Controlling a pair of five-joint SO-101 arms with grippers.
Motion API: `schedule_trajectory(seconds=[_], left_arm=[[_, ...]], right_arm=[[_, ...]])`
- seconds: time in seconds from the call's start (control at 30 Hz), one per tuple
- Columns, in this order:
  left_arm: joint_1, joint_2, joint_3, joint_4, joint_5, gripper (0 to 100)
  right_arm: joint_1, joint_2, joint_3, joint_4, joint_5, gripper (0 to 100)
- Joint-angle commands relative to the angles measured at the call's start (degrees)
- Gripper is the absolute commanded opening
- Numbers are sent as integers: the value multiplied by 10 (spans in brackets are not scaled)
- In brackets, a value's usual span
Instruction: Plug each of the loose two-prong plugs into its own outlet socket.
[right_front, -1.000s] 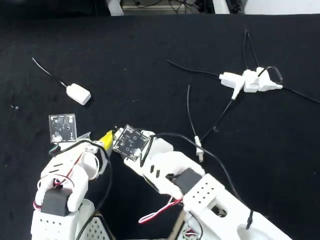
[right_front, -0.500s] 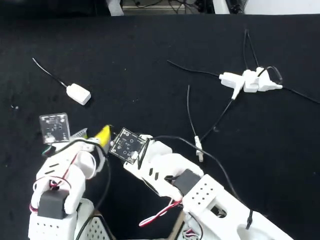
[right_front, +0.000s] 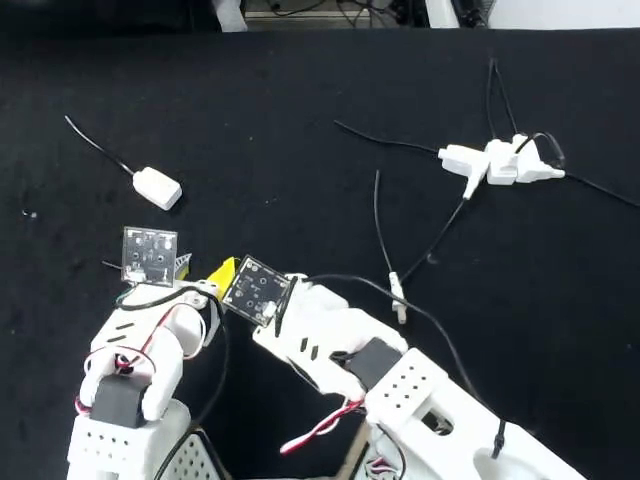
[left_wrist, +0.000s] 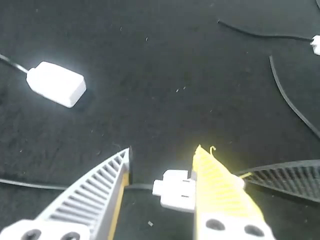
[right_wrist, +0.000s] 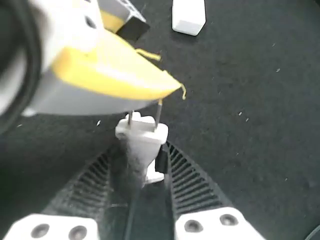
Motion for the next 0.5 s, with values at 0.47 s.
schedule_trajectory(seconds=[0.47], left_arm=[[-13,7,9,-12,-7,210]], right_arm=[[-8,-19,-102,30,-4,10]])
